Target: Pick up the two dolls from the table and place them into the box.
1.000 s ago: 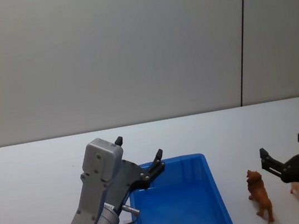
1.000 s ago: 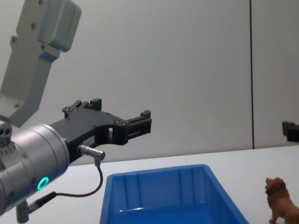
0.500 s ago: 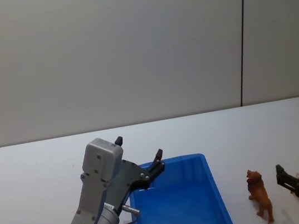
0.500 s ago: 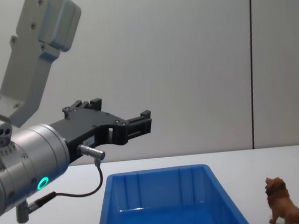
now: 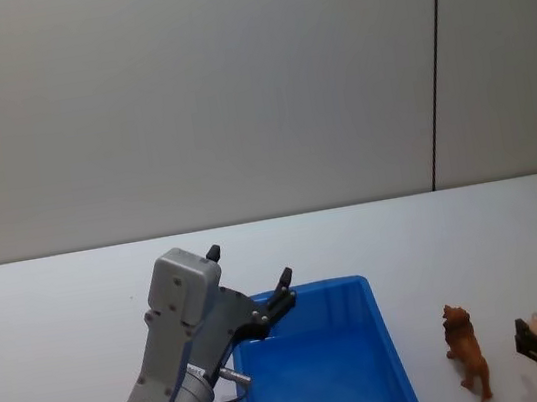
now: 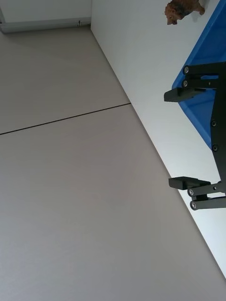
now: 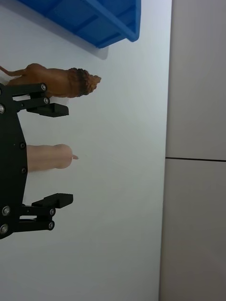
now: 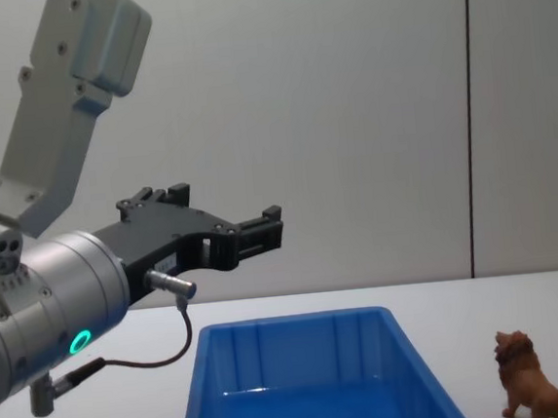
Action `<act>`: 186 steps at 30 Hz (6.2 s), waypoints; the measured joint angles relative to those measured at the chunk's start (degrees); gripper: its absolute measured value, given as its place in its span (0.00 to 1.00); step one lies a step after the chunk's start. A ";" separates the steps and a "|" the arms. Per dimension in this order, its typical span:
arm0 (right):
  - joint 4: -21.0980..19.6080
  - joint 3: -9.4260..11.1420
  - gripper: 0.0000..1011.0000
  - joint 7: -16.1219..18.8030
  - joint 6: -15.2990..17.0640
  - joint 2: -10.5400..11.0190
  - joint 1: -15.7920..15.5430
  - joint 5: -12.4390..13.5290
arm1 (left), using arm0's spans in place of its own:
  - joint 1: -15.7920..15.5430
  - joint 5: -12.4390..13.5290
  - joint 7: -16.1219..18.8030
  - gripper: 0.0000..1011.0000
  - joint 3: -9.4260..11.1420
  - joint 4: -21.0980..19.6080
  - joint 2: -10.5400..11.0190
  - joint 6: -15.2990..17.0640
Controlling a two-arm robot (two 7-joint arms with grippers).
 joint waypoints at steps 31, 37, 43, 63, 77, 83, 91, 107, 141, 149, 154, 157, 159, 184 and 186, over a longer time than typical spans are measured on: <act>6.89 0.26 0.53 2.45 2.66 -2.17 2.01 2.15 | 0.00 0.00 0.00 0.99 0.00 0.00 0.00 0.00; 6.68 0.09 0.37 2.74 2.32 -2.40 2.07 1.29 | 0.00 0.00 0.00 0.99 0.00 0.00 0.00 0.00; 5.40 -0.08 0.36 2.76 1.38 -2.45 1.90 -0.14 | 0.00 0.00 0.00 0.99 0.00 0.00 0.00 0.00; 0.86 -1.77 0.36 9.28 -1.82 -4.18 3.92 -3.83 | 0.00 0.00 0.00 0.99 0.00 0.00 0.00 0.00; 4.30 -4.25 0.36 19.04 -1.10 -7.92 8.75 -3.28 | 0.00 0.00 0.00 0.99 0.00 0.00 0.00 0.00; 6.57 -5.46 0.36 22.66 -0.46 -9.62 10.60 -2.79 | 0.00 0.00 0.00 0.99 0.00 0.00 0.00 0.00; 8.71 -6.57 0.61 25.24 0.25 -11.09 12.10 -2.51 | 0.00 0.00 0.00 0.99 0.00 0.00 0.00 0.00; 7.83 -6.93 0.99 21.09 0.88 -10.96 11.50 -4.25 | 0.00 0.00 0.00 0.99 0.00 0.00 0.00 0.00; -0.85 -3.82 0.99 6.61 3.70 -5.86 3.31 -5.88 | 0.00 0.00 0.00 0.99 0.00 0.00 0.00 0.00; 0.98 -3.65 0.99 6.20 4.37 -6.16 3.25 -5.38 | 0.00 0.00 0.00 0.99 0.00 0.00 0.00 0.00; 2.75 -3.60 0.97 6.06 4.74 -6.59 3.56 -5.05 | 0.00 0.00 0.00 0.99 0.00 0.00 0.00 0.00; 3.86 -3.59 0.90 6.06 4.89 -6.88 3.81 -4.82 | 0.00 0.00 0.00 0.99 0.00 0.00 0.00 0.00; 4.67 -3.59 0.85 6.09 4.96 -7.12 4.04 -4.64 | 0.00 0.00 0.00 0.99 0.00 0.00 0.00 0.00; 7.55 -3.74 0.29 6.65 3.79 -8.48 4.80 -4.59 | 0.00 0.00 0.00 0.99 0.00 0.00 0.00 0.00; 6.84 -3.74 0.29 6.64 3.18 -8.38 4.64 -5.02 | 0.00 0.00 0.00 0.99 0.00 0.00 0.00 0.00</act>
